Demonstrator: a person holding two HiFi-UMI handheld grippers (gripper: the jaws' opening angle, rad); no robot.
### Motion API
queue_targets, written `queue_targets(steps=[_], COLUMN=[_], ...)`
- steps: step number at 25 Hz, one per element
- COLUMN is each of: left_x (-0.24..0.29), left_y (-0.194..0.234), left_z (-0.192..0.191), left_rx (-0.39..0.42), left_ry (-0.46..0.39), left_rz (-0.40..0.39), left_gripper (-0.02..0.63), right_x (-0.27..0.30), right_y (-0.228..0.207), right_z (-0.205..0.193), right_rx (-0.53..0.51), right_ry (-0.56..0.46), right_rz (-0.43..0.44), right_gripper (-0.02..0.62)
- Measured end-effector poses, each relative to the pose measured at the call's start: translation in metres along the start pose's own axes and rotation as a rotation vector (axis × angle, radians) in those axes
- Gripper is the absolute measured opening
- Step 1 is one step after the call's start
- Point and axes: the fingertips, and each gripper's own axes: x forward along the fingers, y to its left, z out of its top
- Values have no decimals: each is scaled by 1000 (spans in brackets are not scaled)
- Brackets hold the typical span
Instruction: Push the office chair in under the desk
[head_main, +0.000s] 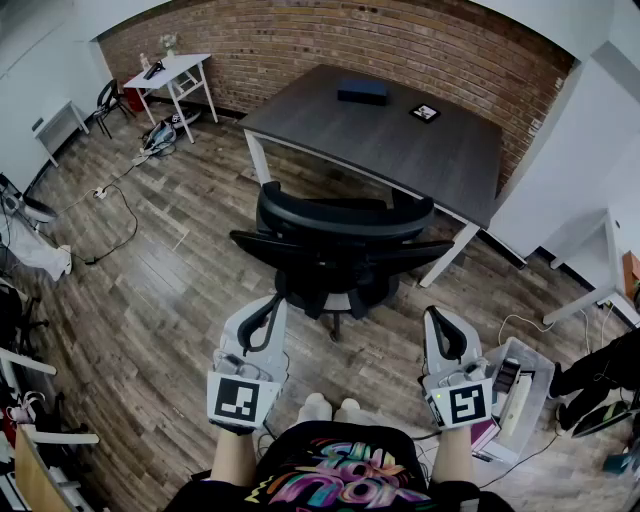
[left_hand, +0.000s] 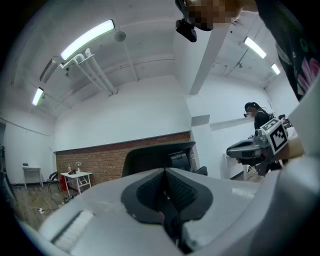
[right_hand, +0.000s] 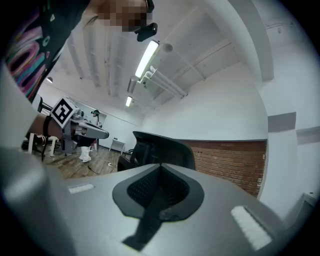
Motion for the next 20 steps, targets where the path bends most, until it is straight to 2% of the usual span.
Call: queue_targets(steps=[5,10,14,18,20], left_x=[4,2,-2,-3,-3], left_y=[-9,-14,-18,-21,-21], left_z=[0,-5,-16,-23,-26], left_rx=[31,23,20,51,112], left_ry=[2,18,66,88,100], left_rz=[0,24,33,45,41], left_gripper=[2,2,2,48,80], right_x=[-8,-9,-9,-9,-6], right_y=[-6,-10,-17,-18,-19], right_z=[-3,-6,-10,-15,-19], right_rx=[44,43,59,40,13], right_ry=[-30,-45,-52,-55,-42], right_rz=[-1,30,55,97,123], right_gripper=[0,2,3,36,70])
